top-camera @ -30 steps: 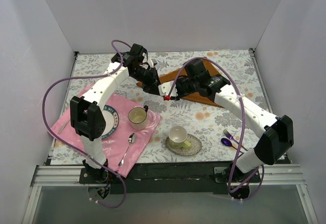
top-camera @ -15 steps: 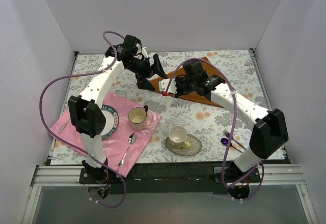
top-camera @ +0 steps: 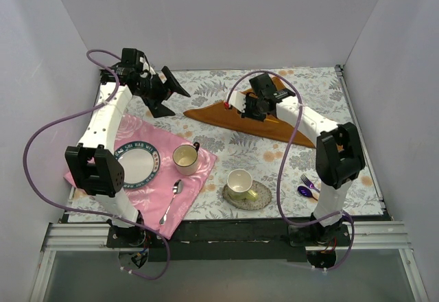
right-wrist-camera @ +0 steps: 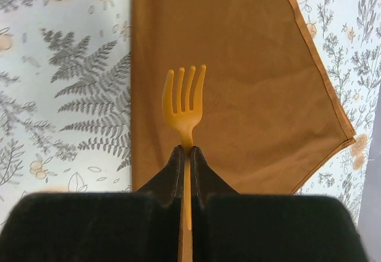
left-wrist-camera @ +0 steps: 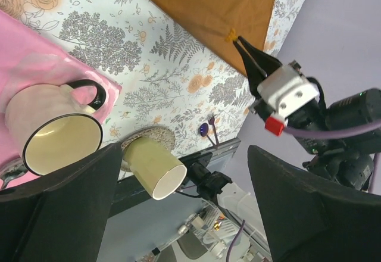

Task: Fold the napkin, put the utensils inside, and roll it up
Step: Pass the utensil from the left arm to the right, then place the utensil onto the napkin

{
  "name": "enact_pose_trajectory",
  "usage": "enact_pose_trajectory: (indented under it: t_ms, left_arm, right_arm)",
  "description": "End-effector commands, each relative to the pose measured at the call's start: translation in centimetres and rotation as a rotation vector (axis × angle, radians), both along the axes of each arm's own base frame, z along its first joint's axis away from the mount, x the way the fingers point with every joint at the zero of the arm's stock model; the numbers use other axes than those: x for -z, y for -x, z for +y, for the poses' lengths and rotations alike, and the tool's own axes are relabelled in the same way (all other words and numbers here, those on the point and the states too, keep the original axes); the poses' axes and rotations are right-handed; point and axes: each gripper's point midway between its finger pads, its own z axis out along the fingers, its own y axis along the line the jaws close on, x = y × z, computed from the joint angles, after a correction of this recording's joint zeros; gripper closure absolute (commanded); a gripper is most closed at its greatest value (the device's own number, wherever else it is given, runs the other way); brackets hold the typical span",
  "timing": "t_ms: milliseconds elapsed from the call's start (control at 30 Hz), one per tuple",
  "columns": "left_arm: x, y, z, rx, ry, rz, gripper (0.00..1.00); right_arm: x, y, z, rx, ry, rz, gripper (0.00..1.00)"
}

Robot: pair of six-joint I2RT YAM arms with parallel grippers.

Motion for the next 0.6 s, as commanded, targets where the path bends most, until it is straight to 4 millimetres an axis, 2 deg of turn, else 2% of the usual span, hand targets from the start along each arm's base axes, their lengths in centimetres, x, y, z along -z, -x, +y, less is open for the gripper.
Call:
enact_pose_trajectory:
  t_ms: [0,67,200,267,467,567]
  left_arm:
    - [-2.0,0.4,-0.5,0.048,0.015,-0.059,0.14]
    - [-2.0,0.5,-0.4,0.062,0.021,-0.064,0.14]
    - [-1.6,0.4,-0.4,0.076,0.033,-0.054,0.15]
    - [-1.7,0.3,-0.5,0.079,0.033,-0.059,0.15]
    - [-1.4,0.1,-0.5,0.083,0.041,-0.050,0.16]
    - [-1.4,0.0,-0.5,0.083,0.043,-0.050,0.16]
  right_arm:
    - [-1.2,-1.8,-0.5,0.139,0.025,0.017,0.99]
    - [-0.5,-1.8,-1.7,0.176,0.093,0.042,0.99]
    - [1.3,-1.6,-2.4,0.192,0.159,0.091,0.99]
    - [1.8,-1.2,-2.3,0.162,0.164,0.103,0.99]
    - [4.4,-0.9,-4.2,0.163,0.220,0.146,0.99]
    - [4.9,-1.2,-4.7,0.160,0.223,0.144,0.99]
